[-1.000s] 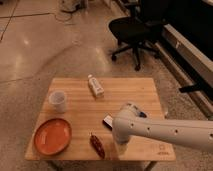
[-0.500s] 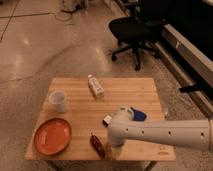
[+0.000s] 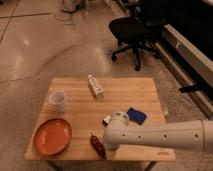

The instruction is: Place the pepper in the ceramic bowl

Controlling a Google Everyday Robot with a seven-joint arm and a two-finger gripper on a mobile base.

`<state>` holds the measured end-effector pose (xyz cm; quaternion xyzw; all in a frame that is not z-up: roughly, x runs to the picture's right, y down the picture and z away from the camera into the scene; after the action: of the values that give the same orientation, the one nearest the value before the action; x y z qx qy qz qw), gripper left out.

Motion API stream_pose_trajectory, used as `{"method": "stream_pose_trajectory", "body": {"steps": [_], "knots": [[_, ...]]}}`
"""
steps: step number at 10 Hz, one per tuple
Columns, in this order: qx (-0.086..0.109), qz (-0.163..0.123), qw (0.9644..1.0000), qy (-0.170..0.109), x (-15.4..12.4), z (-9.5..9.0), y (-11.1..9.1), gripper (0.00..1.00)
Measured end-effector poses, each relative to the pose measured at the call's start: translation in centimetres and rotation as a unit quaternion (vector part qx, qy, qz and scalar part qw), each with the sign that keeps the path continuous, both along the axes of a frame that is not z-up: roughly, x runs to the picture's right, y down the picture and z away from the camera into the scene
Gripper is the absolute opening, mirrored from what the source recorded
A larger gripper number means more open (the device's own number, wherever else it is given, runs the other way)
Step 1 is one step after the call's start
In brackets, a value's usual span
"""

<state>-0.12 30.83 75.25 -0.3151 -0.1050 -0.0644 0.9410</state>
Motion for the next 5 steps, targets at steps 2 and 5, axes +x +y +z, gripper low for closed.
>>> {"method": "stream_pose_trajectory", "body": {"steps": [2, 5], "knots": [[0.005, -0.003, 1.0000, 0.002, 0.0, -0.9, 0.1, 0.65], [0.013, 0.012, 0.9998, 0.003, -0.9, -1.6, 0.2, 0.65]]}}
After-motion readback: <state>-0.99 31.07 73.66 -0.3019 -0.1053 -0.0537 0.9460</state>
